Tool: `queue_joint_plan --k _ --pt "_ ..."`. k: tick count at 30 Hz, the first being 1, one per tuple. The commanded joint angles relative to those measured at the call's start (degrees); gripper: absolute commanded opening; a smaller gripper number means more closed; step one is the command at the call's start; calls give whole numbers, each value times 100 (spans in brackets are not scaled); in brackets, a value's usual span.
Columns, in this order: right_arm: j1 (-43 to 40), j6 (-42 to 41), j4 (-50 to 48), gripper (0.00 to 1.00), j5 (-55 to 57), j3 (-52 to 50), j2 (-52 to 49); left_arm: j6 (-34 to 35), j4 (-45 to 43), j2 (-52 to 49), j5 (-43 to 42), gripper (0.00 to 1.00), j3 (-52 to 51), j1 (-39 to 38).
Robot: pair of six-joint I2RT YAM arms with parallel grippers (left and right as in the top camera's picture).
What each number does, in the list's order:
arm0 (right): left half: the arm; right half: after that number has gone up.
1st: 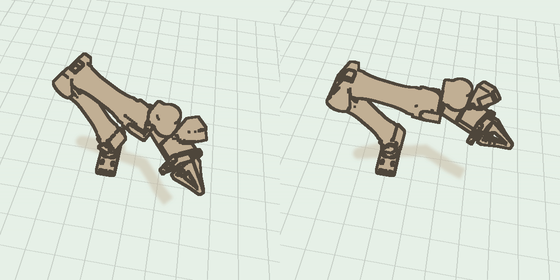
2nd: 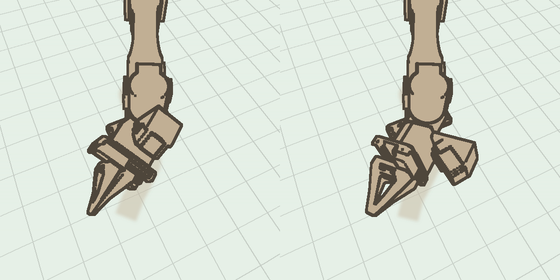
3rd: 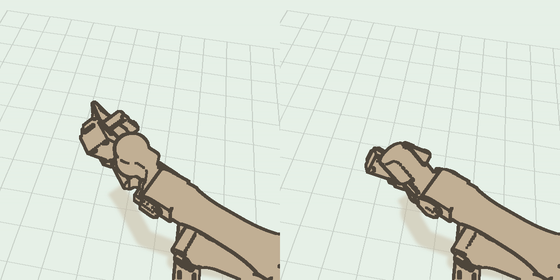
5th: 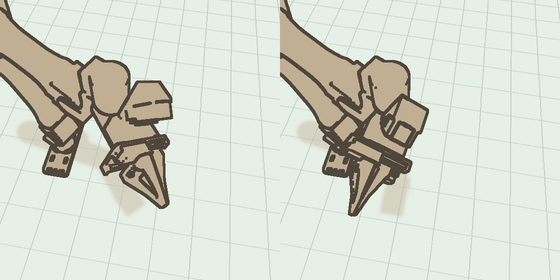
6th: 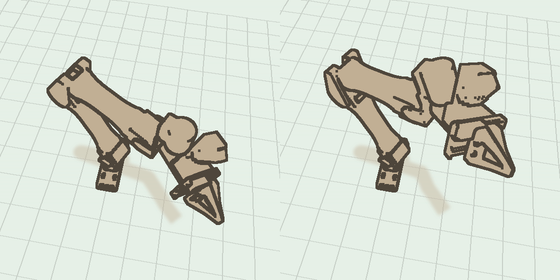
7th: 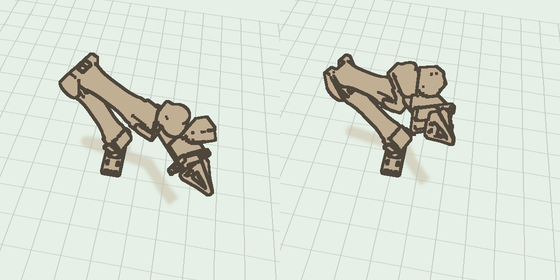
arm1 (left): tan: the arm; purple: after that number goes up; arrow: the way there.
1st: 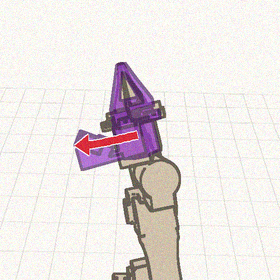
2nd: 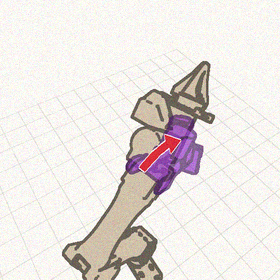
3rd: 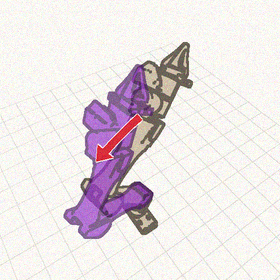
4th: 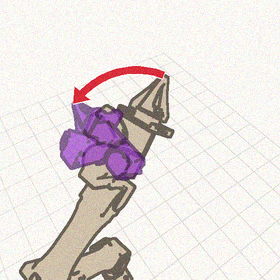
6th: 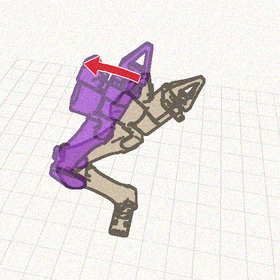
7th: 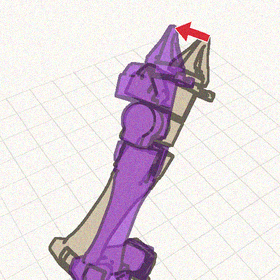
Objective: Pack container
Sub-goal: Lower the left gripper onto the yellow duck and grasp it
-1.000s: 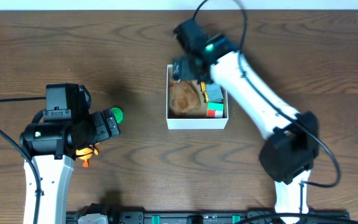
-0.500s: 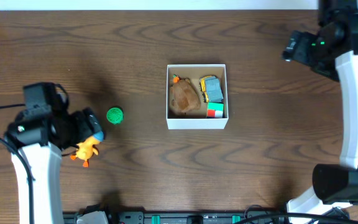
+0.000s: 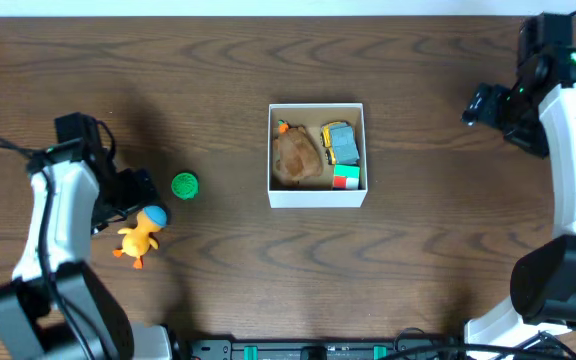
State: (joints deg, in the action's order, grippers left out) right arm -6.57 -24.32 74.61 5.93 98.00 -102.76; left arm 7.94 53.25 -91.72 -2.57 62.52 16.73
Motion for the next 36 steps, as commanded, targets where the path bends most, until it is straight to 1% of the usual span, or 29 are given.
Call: queue_joint_plan --k 1,4,7,16,17,19,20,22,24,25,27,31,33,34,36 --pt "-11 83 -184 99 -144 -339 -74 -195 -74 -264 234 94 81 -223" --pt "-11 103 -317 99 -186 -557 -74 -192 -140 -428 503 94 81 -444" --pt "-11 107 -354 99 -188 -643 -74 -173 -157 -605 522 95 76 -588" --pt "-11 127 -356 99 -186 -640 -74 -166 -151 -1099 520 94 -61 -621" --pt "-11 127 -354 99 -186 -643 -74 -166 -149 -1113 520 91 -61 -621" --pt "-13 127 -350 99 -186 -640 -74 -166 -129 -1115 518 83 -59 -621" --pt "-13 129 -350 99 -186 -640 -74 -166 -107 -1115 518 77 -59 -621" --pt "-13 127 -348 99 -186 -640 -74 -166 -59 -1115 518 59 -59 -621" --pt "-13 127 -350 99 -186 -640 -74 -166 -11 -1115 518 46 -59 -621" --pt "-13 127 -348 99 -186 -640 -74 -166 4 -1115 518 41 -59 -621" --pt "-13 127 -348 99 -186 -640 -74 -166 26 -1113 516 38 -57 -621" --pt "-13 129 -348 99 -186 -643 -74 -7 44 -1036 514 25 -28 -623" --pt "-13 129 -332 99 -186 -640 -74 -9 46 -918 511 19 11 -664" --pt "-13 129 -323 99 -186 -640 -74 -11 46 -839 511 19 33 -697" --pt "-13 129 -315 99 -186 -640 -74 -13 46 -621 514 13 68 -811"
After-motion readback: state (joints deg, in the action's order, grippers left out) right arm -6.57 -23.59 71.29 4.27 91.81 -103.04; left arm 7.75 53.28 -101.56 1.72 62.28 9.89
